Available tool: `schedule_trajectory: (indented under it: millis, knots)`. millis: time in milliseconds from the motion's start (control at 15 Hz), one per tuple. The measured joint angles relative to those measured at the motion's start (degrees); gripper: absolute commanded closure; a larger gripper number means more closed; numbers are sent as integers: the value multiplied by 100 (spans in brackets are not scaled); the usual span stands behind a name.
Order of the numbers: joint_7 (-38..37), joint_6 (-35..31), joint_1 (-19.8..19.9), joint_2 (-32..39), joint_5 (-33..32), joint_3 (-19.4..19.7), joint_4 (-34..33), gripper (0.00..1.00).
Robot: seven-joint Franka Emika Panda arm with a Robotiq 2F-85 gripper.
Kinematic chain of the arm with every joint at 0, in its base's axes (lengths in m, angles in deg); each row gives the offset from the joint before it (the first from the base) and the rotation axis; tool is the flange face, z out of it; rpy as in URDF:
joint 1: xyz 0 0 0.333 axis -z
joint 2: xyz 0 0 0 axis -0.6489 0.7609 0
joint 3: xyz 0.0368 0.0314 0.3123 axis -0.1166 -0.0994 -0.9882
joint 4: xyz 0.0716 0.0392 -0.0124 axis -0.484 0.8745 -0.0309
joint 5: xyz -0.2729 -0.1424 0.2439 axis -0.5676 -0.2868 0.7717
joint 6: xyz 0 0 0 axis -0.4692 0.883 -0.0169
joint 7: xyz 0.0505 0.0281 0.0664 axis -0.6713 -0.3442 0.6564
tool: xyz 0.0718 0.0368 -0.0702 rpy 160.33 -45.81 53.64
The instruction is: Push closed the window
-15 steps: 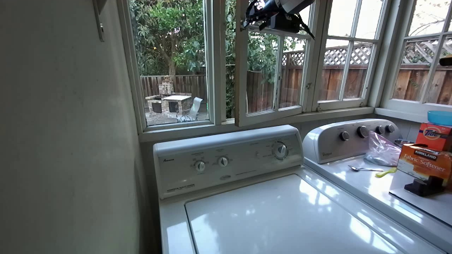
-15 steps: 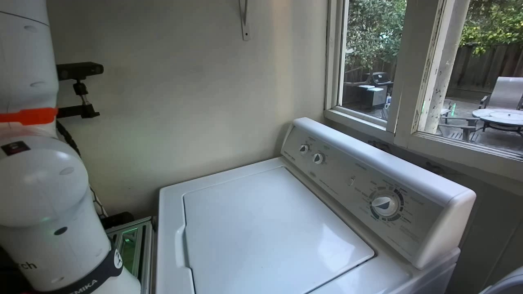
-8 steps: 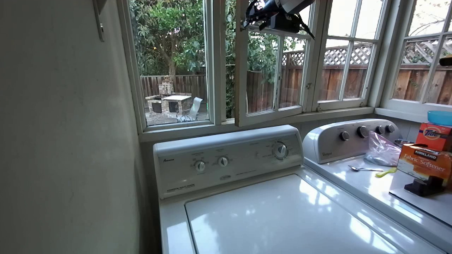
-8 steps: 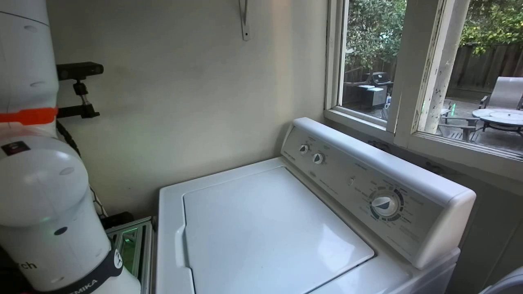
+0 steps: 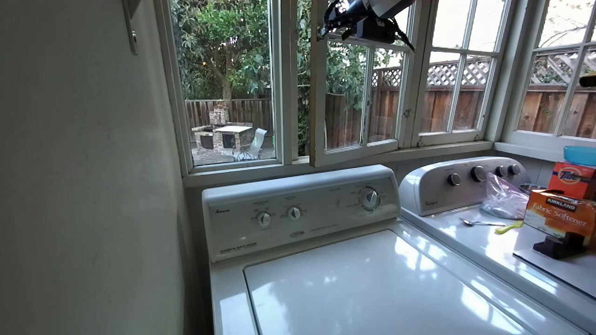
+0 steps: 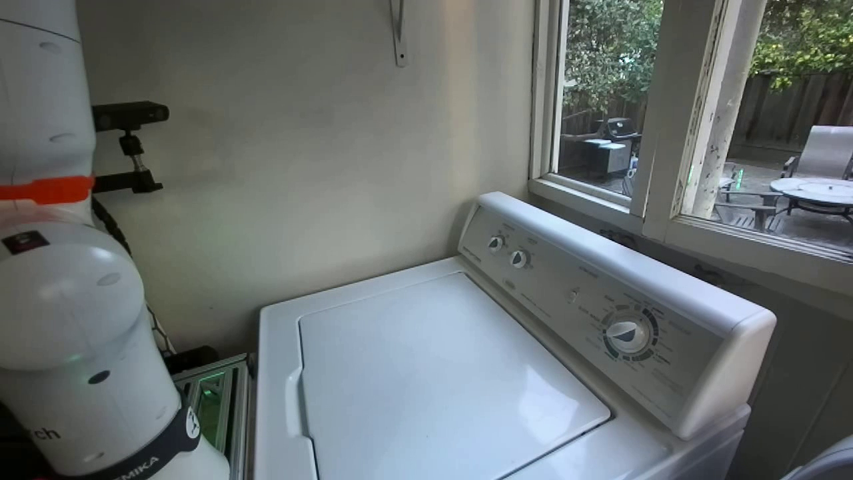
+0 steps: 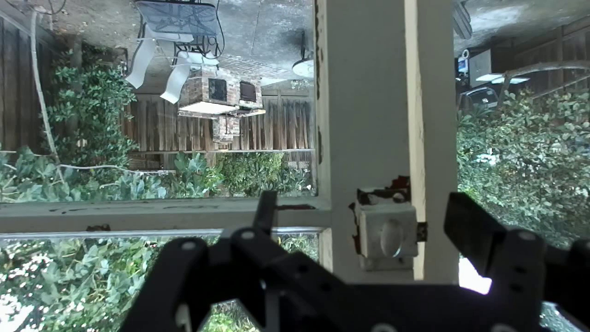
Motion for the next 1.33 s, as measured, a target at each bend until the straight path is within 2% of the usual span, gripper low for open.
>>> schedule_trajectory:
  millis: [600, 667, 800, 1333]
  knots:
    - [0, 0, 0, 0, 0, 0, 0, 7]
    - [0, 0, 0, 0, 0, 0, 0, 2]
    - [0, -10, -2, 0, 13, -5, 0, 0]
    - [199, -52, -15, -35, 499, -335, -11, 0]
